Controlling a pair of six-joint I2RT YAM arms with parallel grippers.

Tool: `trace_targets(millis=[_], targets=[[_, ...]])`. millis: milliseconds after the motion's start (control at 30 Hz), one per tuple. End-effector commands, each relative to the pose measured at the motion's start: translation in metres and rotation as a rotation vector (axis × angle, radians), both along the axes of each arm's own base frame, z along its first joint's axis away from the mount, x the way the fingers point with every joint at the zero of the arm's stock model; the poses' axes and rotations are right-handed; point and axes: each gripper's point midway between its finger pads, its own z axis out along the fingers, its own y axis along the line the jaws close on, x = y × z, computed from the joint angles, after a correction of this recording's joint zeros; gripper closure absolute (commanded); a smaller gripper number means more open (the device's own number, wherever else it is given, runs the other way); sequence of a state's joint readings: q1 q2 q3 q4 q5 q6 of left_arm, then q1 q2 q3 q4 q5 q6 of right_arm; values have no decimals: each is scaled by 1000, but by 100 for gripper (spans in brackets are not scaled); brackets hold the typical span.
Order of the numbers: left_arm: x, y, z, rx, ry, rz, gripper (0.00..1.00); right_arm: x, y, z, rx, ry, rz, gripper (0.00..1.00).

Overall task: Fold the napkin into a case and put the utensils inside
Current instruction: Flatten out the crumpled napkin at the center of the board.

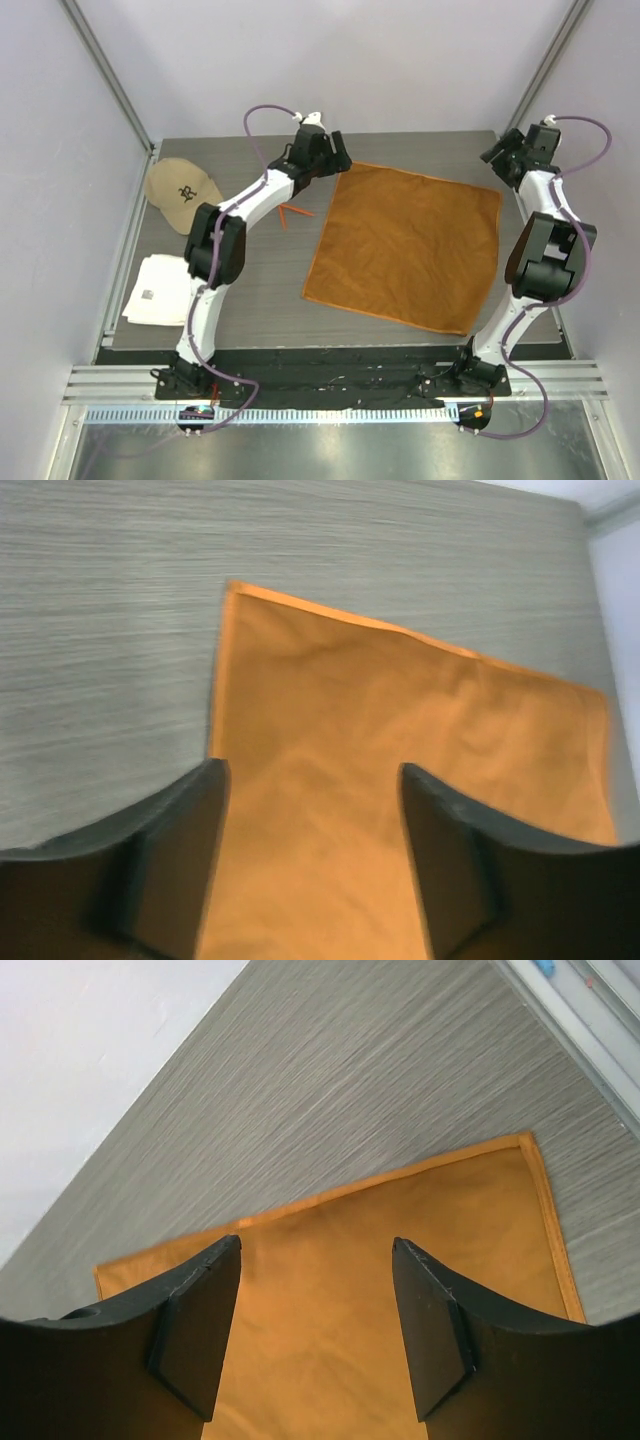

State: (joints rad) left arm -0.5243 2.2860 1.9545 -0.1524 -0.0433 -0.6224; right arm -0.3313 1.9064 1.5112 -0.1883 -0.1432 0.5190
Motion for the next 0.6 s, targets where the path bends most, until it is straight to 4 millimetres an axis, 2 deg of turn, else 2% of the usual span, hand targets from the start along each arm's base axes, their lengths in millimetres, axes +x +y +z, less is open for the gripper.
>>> trace_targets(millis=[0, 33, 100, 167, 200, 267, 300, 333, 400, 567], targets=[[-29, -17, 57, -137, -89, -116, 33, -17, 31, 21, -102, 19, 93, 33], [-38, -23, 51, -151, -62, -158, 38, -23, 32, 14, -92, 42, 75, 33], [-50, -27, 27, -159, 8, -178, 41, -35, 36, -8, -72, 95, 67, 34], [-63, -41, 13, -190, 36, -249, 44, -41, 40, -24, -69, 126, 75, 35], [-70, -47, 7, -179, 49, -263, 44, -47, 42, -40, -63, 160, 79, 35], [-76, -53, -9, -164, 78, -277, 46, -45, 44, -49, -76, 156, 104, 37], [-80, -58, -11, -169, 85, -287, 46, -48, 44, -60, -85, 161, 100, 39], [-82, -62, -16, -177, 96, -292, 48, -42, 40, -58, -112, 129, 94, 42], [-88, -66, -23, -170, 100, -290, 50, -39, 33, -66, -164, 147, 72, 52], [-101, -67, -45, -137, 106, -258, 52, -35, 19, -80, -212, 208, 36, 60]])
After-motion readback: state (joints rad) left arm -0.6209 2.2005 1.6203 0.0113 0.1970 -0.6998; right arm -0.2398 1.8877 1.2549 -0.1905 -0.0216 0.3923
